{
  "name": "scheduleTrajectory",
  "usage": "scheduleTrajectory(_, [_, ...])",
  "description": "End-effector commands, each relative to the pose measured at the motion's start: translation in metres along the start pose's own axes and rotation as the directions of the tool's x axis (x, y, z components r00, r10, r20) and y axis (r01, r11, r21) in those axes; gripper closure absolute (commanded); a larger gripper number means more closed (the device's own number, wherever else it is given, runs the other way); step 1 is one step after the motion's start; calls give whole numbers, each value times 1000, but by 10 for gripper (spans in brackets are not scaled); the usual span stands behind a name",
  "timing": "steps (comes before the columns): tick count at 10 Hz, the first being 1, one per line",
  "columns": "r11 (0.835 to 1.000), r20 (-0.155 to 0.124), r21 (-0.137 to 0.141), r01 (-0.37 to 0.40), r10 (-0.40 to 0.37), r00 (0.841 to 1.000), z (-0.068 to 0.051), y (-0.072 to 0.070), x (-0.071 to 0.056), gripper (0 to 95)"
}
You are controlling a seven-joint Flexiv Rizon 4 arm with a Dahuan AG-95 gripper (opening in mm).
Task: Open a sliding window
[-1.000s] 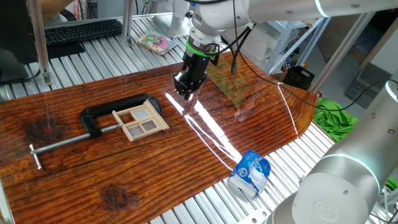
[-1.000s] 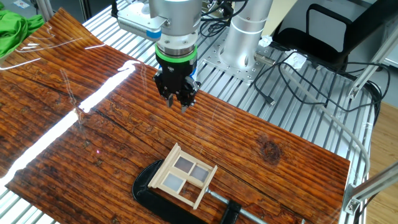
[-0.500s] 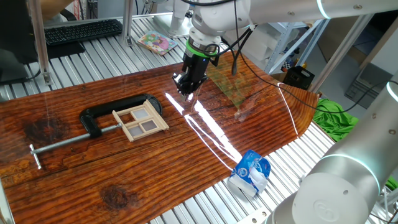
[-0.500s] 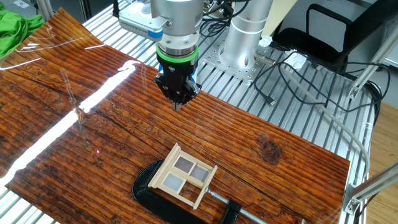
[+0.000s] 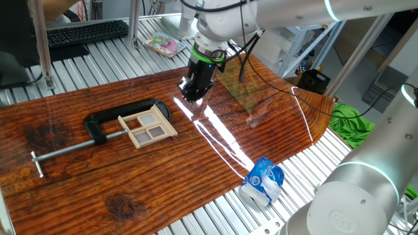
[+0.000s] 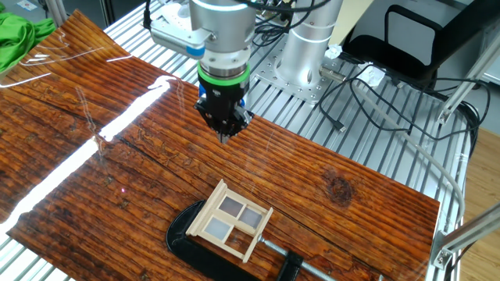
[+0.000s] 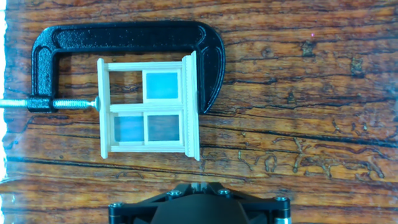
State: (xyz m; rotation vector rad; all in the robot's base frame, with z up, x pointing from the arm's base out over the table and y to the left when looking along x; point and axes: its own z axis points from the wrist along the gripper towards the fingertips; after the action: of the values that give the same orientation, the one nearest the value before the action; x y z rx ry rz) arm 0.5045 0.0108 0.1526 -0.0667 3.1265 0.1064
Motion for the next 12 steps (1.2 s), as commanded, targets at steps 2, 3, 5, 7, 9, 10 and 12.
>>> scheduleTrajectory(2, [1000, 4, -1, 1, -1, 1000, 14, 7, -5, 950])
scheduleTrajectory(3, [1000, 4, -2, 2, -2, 1000, 18, 9, -5, 950])
scheduleTrajectory(5, [1000, 7, 0, 3, -3, 1000, 25, 13, -6, 950])
scheduleTrajectory(7, [1000, 11, 8, 5, -5, 1000, 33, 20, -8, 950])
scheduleTrajectory(9, [1000, 15, 21, 7, -7, 1000, 40, 28, -11, 950])
scheduleTrajectory(10, [1000, 17, 26, 3, -3, 1000, 43, 32, -12, 950])
scheduleTrajectory(12, [1000, 17, 29, 4, -4, 1000, 49, 36, -17, 950])
